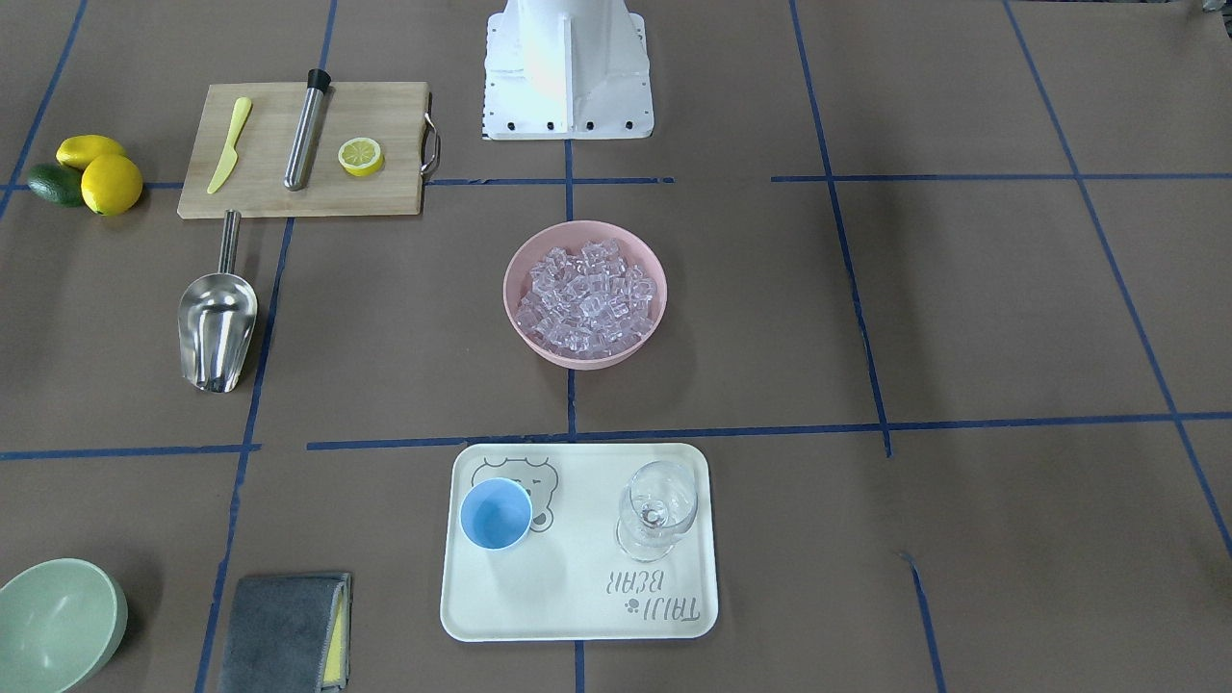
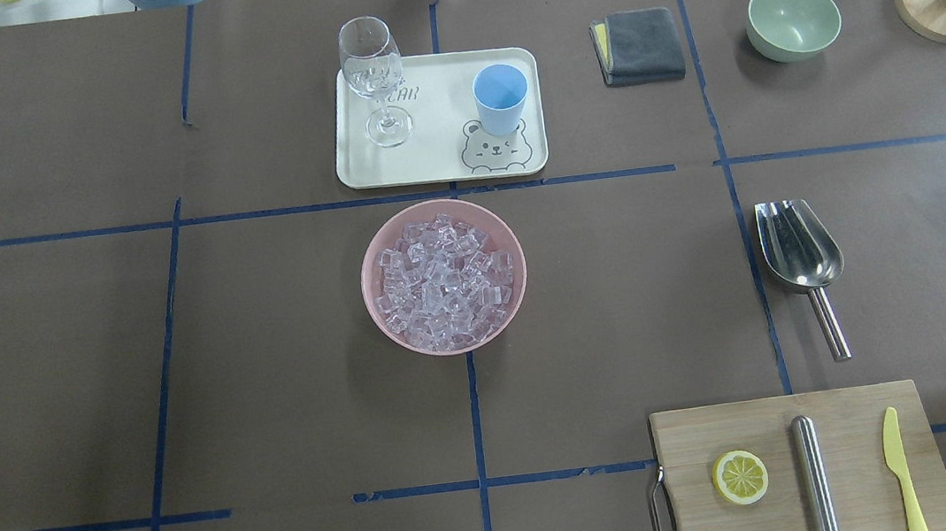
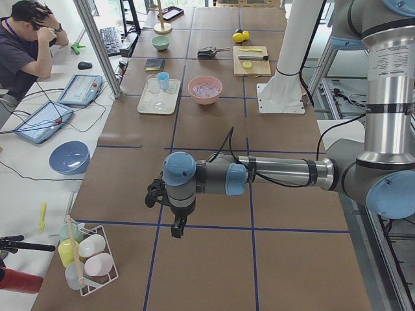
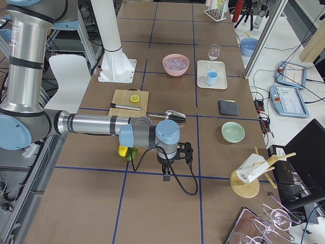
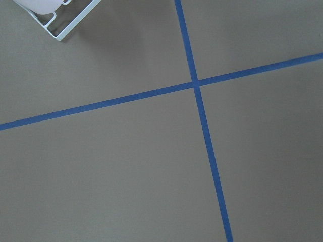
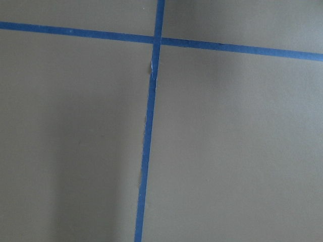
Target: Put ice in cup with scoop
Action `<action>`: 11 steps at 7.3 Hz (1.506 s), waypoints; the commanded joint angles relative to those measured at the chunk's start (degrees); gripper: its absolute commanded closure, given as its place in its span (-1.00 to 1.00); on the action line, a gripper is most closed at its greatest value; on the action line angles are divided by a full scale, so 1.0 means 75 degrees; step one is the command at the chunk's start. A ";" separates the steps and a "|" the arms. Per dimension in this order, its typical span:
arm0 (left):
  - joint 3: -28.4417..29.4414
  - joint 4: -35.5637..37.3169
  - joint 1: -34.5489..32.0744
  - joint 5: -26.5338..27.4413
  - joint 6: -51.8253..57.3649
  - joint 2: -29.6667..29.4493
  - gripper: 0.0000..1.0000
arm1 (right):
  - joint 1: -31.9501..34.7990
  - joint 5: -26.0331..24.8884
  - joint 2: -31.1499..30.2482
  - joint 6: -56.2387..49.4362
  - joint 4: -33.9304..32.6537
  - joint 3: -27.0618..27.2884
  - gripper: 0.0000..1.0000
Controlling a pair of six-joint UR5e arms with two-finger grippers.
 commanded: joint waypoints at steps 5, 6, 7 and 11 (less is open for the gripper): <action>-0.0129 -0.0029 0.0012 0.0000 0.0000 -0.0082 -1.00 | 0.0000 0.0000 0.0047 0.0035 0.1072 0.0012 -1.00; -0.0129 -0.0018 0.0058 0.0000 0.0000 -0.0198 -1.00 | -0.0035 0.0000 0.0035 0.0082 0.1391 -0.0012 -1.00; -0.0117 -0.0041 0.0093 -0.0012 -0.0023 -0.0246 -1.00 | -0.0047 0.0093 0.0035 0.0094 0.1406 -0.0081 -1.00; -0.0105 -0.1221 0.0211 -0.0012 -0.0059 -0.0516 -1.00 | -0.0035 0.0492 0.0047 0.0094 0.1429 -0.0117 -1.00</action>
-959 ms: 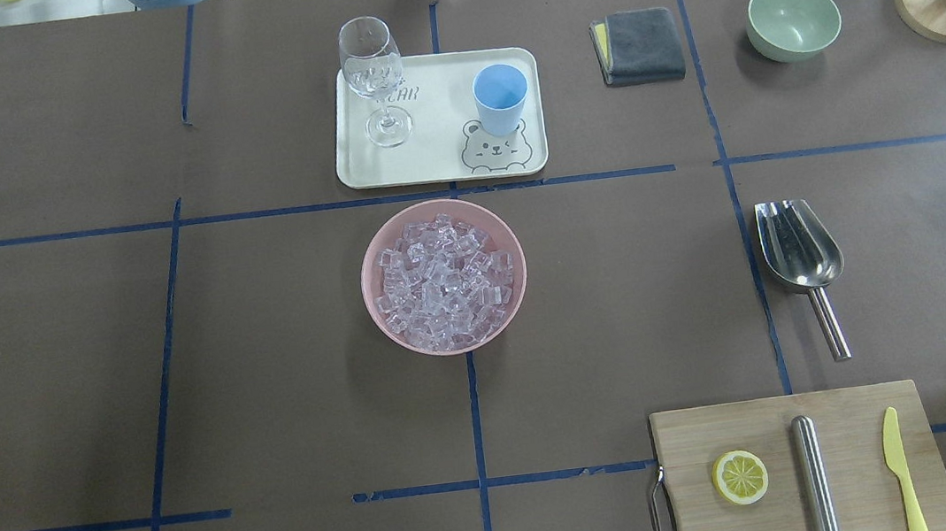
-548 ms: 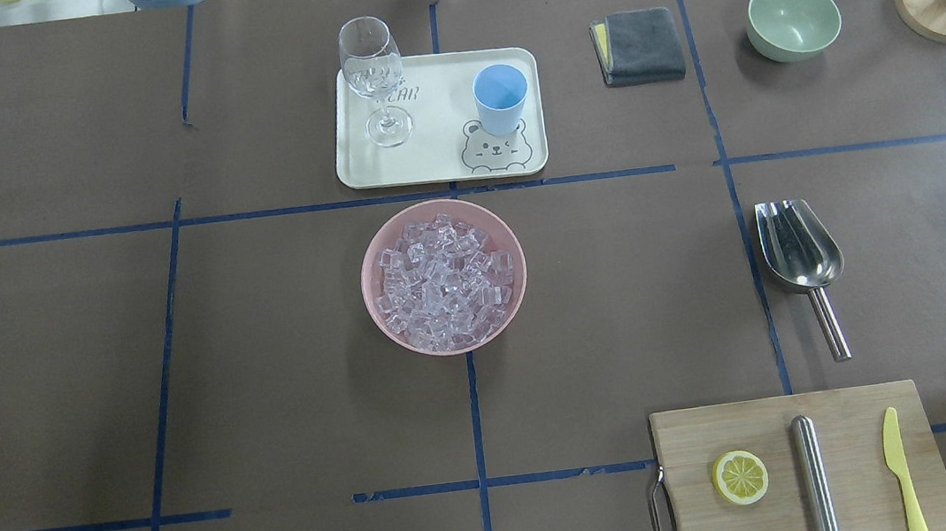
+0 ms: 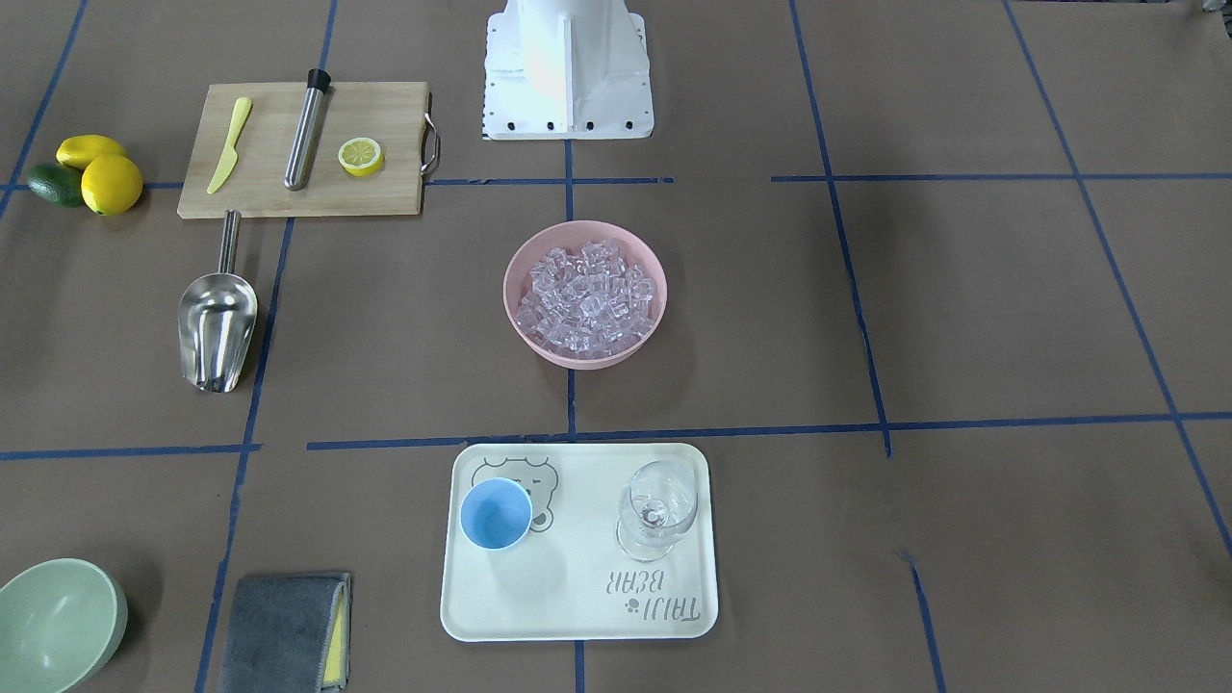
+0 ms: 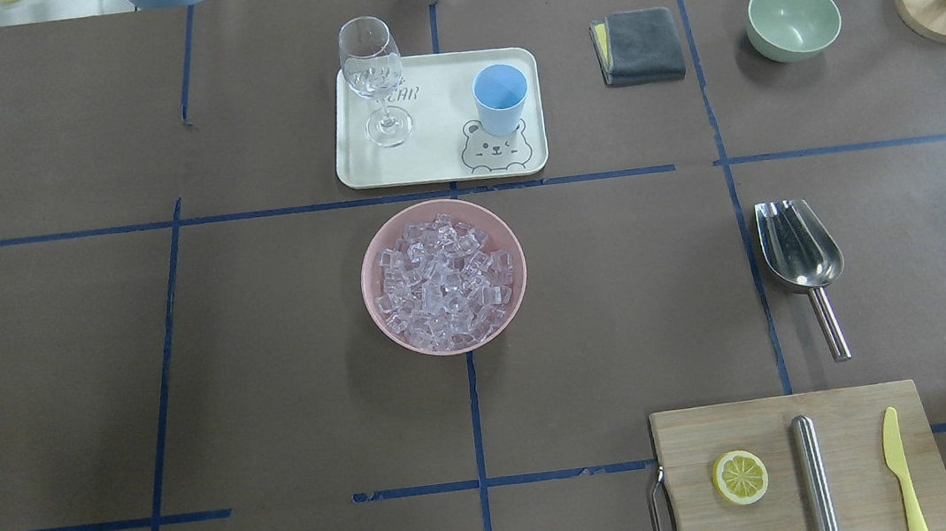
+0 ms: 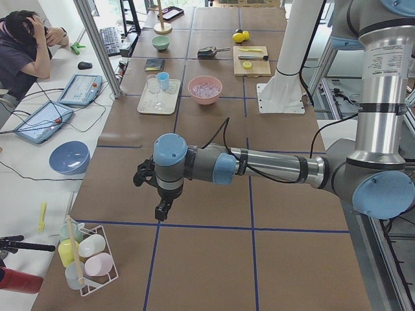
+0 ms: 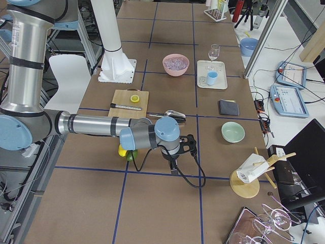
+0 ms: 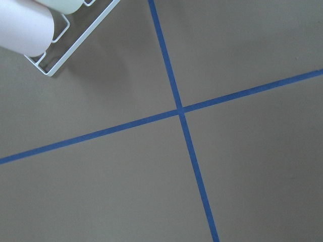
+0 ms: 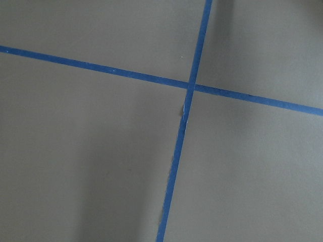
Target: Put ice in cup with scoop
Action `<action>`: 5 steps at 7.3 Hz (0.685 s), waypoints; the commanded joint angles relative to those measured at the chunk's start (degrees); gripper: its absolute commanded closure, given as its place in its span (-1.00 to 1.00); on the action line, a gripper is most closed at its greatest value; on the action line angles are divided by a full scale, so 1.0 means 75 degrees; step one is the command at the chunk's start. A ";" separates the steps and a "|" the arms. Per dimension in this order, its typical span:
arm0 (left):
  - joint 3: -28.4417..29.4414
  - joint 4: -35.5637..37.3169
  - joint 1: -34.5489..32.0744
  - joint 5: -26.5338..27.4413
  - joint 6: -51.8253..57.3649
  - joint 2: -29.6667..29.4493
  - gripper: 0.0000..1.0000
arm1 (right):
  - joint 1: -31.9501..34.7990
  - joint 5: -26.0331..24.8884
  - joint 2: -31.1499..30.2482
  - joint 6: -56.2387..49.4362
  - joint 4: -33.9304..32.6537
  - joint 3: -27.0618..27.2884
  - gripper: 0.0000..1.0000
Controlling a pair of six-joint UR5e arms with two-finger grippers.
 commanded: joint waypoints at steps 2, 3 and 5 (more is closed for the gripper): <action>0.0010 -0.1879 0.0026 0.0000 -0.0025 -0.0015 -1.00 | -0.0244 0.0038 0.0091 0.0089 0.0003 0.0090 -1.00; 0.0010 -0.2118 0.0316 -0.0116 -0.0014 -0.0027 -1.00 | -0.0339 0.0073 0.0277 0.0230 -0.0008 0.0102 -1.00; -0.0001 -0.3007 0.0726 -0.0129 -0.0026 -0.0027 -1.00 | -0.0748 0.0050 0.0465 0.0755 0.0003 0.0102 -1.00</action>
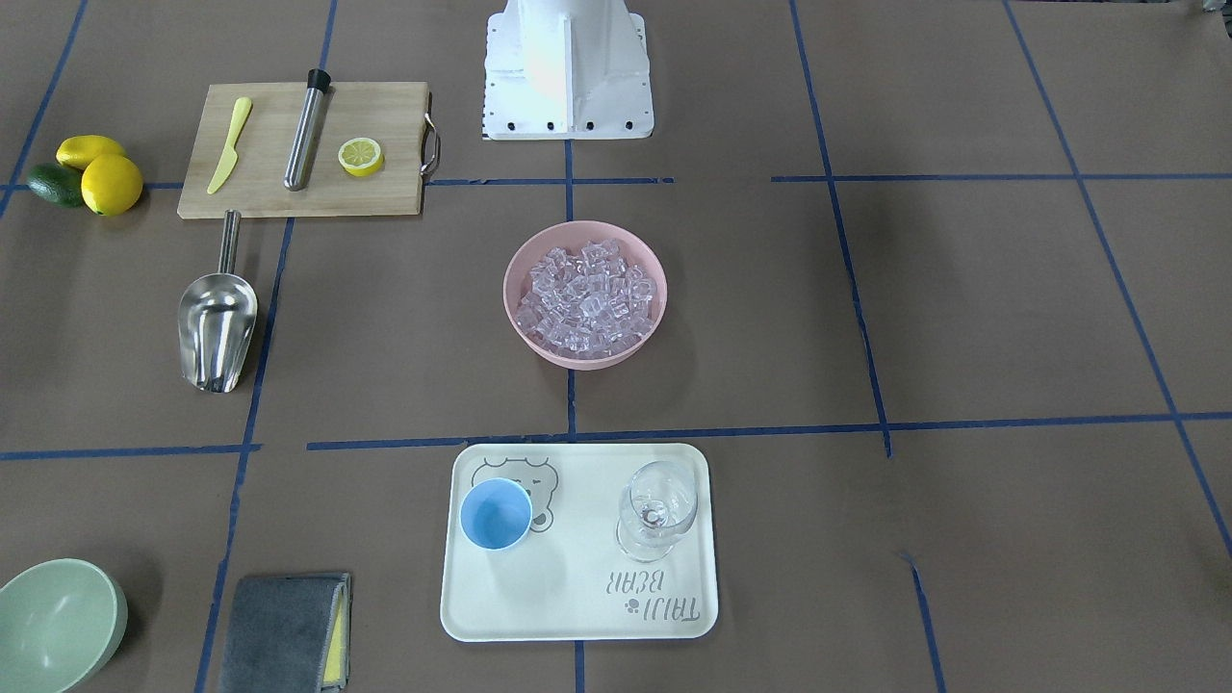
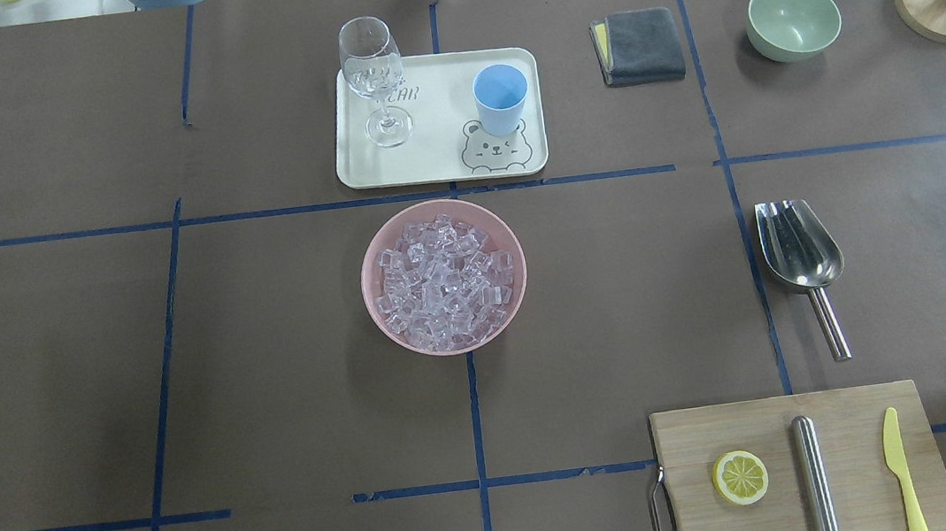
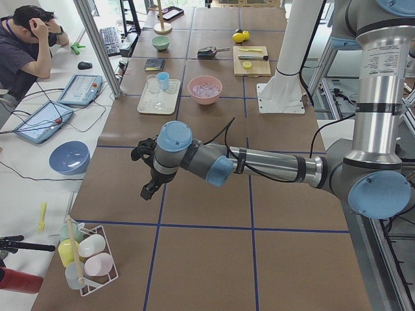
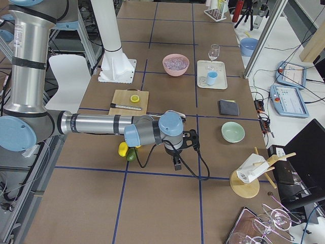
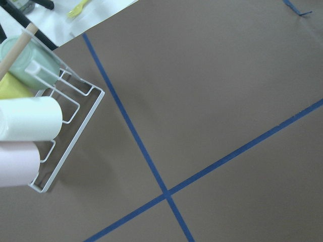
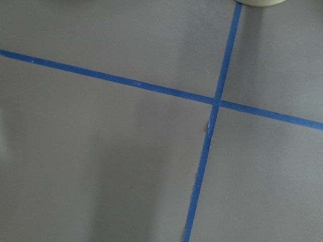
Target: Put ice in cup with scoop
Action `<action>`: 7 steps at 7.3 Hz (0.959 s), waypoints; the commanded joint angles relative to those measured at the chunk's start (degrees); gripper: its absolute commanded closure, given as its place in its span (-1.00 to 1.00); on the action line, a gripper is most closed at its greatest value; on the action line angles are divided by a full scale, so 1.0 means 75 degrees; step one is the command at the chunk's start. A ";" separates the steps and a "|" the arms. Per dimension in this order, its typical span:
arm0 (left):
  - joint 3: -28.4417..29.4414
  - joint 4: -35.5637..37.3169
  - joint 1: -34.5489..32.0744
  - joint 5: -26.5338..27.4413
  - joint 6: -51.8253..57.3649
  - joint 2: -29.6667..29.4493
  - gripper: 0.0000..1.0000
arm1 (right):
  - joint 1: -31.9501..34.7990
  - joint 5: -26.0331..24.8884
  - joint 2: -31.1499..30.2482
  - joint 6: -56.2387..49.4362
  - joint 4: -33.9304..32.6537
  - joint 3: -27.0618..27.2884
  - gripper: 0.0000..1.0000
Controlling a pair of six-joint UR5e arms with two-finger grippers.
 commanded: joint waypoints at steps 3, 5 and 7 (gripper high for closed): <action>0.0026 -0.3260 0.2243 -0.0001 -0.0010 0.0011 -1.00 | -0.1083 -0.0032 0.0683 0.1554 0.0026 0.0098 -1.00; 0.0026 -0.4177 0.3683 0.0034 -0.0232 -0.0024 -1.00 | -0.1739 -0.0102 0.1092 0.2107 0.0026 0.0298 -1.00; 0.0318 -0.4533 0.4695 0.0093 -0.0690 -0.0863 -1.00 | -0.2454 -0.0417 0.1492 0.2916 0.0026 0.0461 -1.00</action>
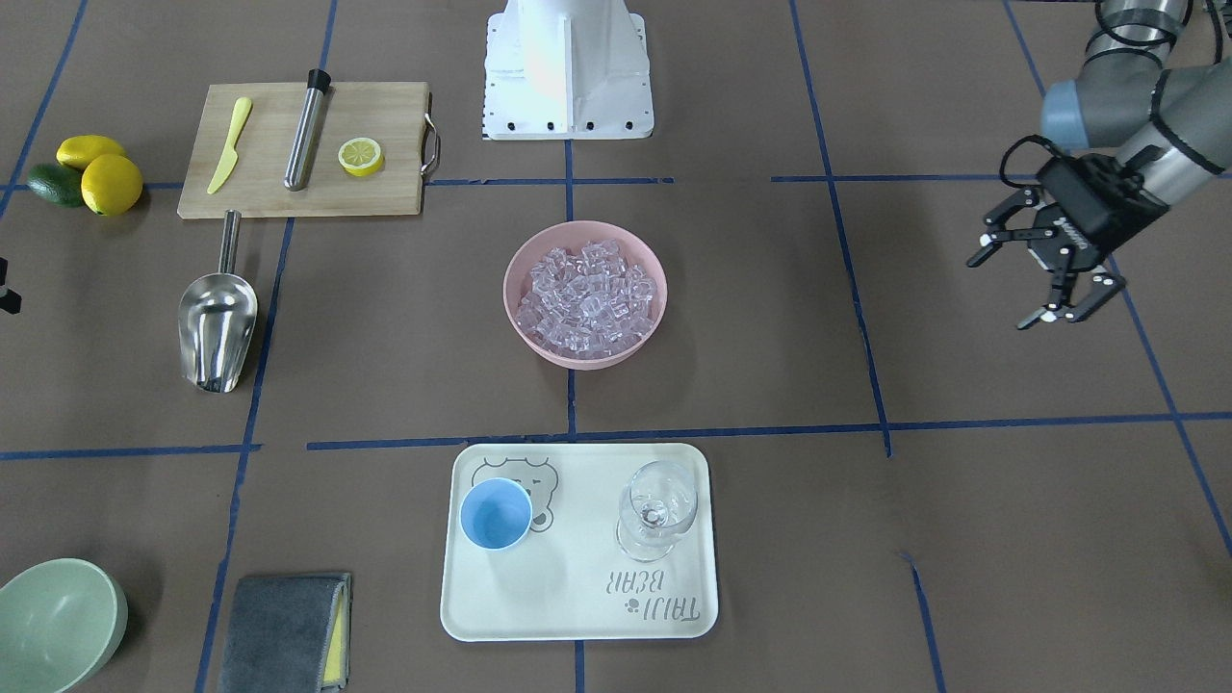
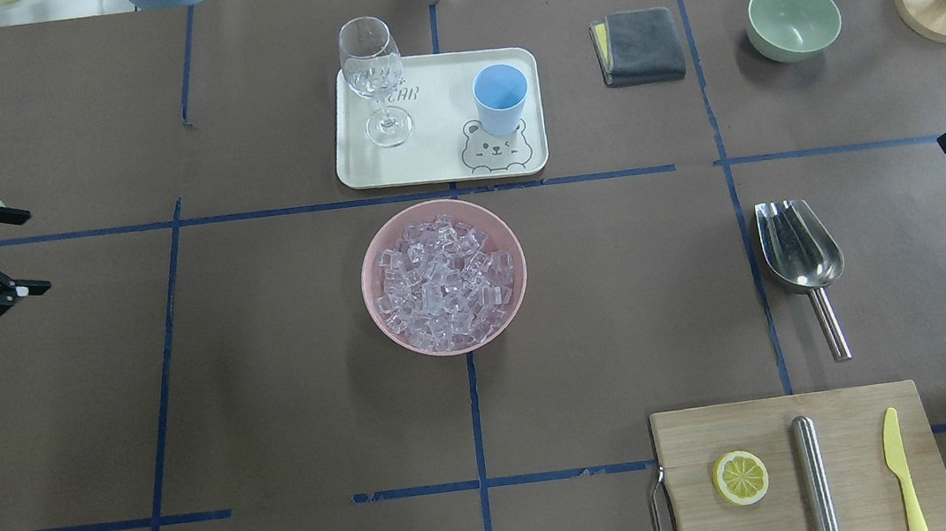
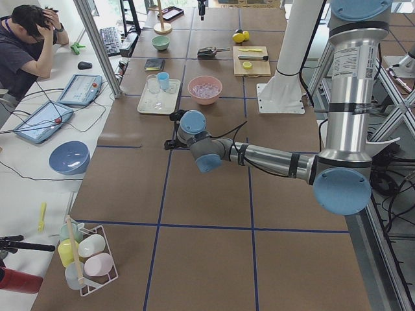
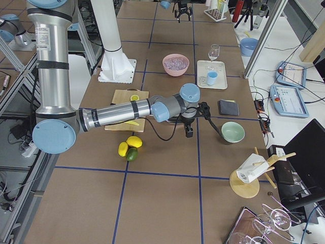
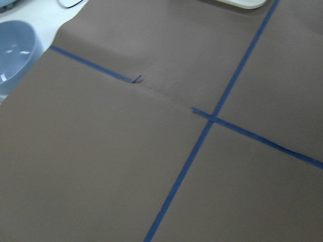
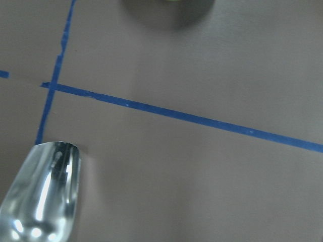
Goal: Put ice in cup with scoop
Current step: 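Move left gripper to the pink bowl while right gripper reaches for scoop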
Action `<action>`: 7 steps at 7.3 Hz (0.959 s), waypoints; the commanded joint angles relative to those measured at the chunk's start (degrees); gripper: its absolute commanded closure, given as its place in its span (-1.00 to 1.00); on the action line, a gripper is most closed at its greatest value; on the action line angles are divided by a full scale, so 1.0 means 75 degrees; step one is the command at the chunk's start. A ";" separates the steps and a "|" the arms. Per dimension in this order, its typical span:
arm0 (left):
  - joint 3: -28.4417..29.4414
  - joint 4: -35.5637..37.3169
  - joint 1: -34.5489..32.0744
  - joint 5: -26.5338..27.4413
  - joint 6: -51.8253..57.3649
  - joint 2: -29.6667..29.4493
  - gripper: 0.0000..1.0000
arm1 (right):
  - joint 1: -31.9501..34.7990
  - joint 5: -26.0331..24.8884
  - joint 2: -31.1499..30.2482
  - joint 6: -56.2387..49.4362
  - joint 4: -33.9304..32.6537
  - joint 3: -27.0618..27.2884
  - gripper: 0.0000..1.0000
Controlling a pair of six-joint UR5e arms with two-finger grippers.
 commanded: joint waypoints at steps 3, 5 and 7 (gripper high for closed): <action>0.0405 -0.0230 0.1594 0.0077 -0.0503 -0.1393 -1.00 | -0.1472 -0.0783 0.0937 0.2362 -0.0011 0.0176 -1.00; 0.0512 -0.0242 0.2190 0.0917 -0.0750 -0.1759 -1.00 | -0.2046 -0.1075 0.0905 0.3874 -0.0035 0.0607 -1.00; 0.0838 -0.0242 0.2835 0.1190 -0.0950 -0.2355 -1.00 | -0.2411 -0.1218 0.0451 0.4242 -0.0058 0.1262 -1.00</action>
